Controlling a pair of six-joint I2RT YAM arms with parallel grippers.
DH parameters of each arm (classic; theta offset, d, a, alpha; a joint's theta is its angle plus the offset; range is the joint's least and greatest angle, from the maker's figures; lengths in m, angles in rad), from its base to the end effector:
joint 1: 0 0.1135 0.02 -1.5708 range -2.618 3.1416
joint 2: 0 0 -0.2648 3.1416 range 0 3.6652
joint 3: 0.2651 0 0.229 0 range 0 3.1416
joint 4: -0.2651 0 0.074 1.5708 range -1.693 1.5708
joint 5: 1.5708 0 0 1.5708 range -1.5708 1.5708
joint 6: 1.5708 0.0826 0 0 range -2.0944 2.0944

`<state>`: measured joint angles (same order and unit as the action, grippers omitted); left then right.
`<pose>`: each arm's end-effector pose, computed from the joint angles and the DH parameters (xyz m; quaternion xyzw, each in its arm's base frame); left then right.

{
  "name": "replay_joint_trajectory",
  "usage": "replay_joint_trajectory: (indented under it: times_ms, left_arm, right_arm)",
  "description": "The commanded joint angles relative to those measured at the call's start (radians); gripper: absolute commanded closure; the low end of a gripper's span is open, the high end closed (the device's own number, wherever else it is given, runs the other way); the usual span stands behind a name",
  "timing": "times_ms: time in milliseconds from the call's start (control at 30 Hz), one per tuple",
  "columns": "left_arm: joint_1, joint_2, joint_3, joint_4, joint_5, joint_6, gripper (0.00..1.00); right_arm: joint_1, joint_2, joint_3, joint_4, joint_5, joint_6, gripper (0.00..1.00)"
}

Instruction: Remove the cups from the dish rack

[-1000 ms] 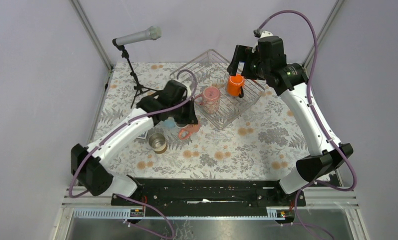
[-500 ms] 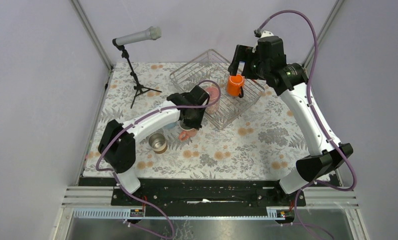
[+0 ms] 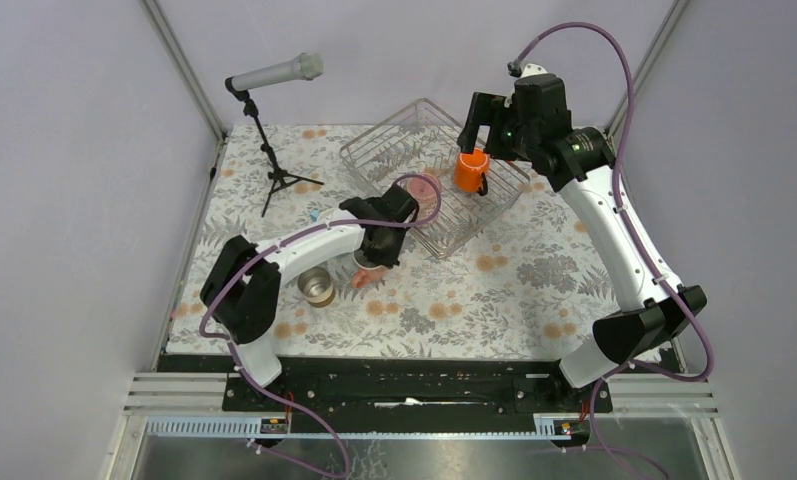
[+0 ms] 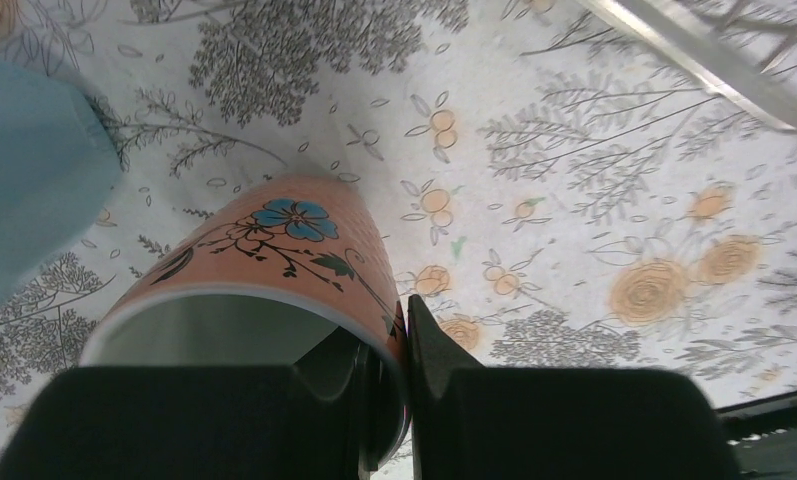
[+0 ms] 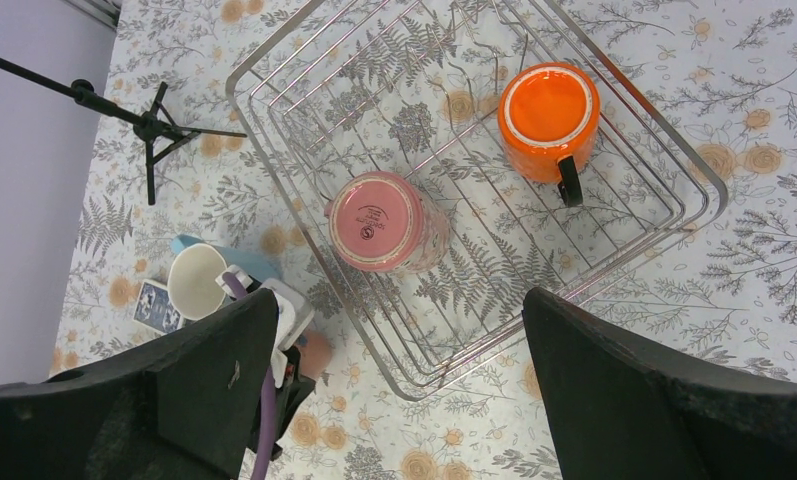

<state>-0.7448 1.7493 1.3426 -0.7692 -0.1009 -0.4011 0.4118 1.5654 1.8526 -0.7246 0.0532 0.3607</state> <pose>0.2658 -0.2337 0.1976 0.1577 0.9666 -0.0647 0.1914 0.3273 0.1382 0.4322 -0.0073 0.8435 0.1814 0.5056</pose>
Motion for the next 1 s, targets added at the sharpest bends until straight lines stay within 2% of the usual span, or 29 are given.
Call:
replay_joint_trajectory:
  times_ms: [0,233,333,433,533,967]
  left_arm:
    - [-0.006,-0.028,-0.037,0.076,-0.07,-0.012,1.0]
    - [-0.014,-0.034,-0.065,0.099,-0.084,-0.023,0.99]
    - [-0.017,-0.04,-0.069,0.1,-0.082,-0.026,0.83]
    - [-0.02,-0.057,-0.067,0.099,-0.088,-0.024,0.63]
    - [-0.019,-0.076,-0.056,0.09,-0.092,-0.018,0.51]
    - [-0.02,-0.155,0.066,-0.01,-0.101,0.017,0.26]
  right_arm:
    - [-0.002,-0.017,0.002,0.02,0.021,-0.012,0.0]
    - [-0.003,-0.019,-0.011,0.023,0.022,-0.011,0.0]
    - [-0.002,-0.021,-0.015,0.024,0.022,-0.009,0.0]
    - [-0.002,-0.019,-0.014,0.025,0.018,-0.009,0.0]
    - [-0.003,-0.018,-0.014,0.025,0.014,-0.008,0.0]
    - [-0.002,0.002,-0.007,0.023,0.014,-0.006,0.0]
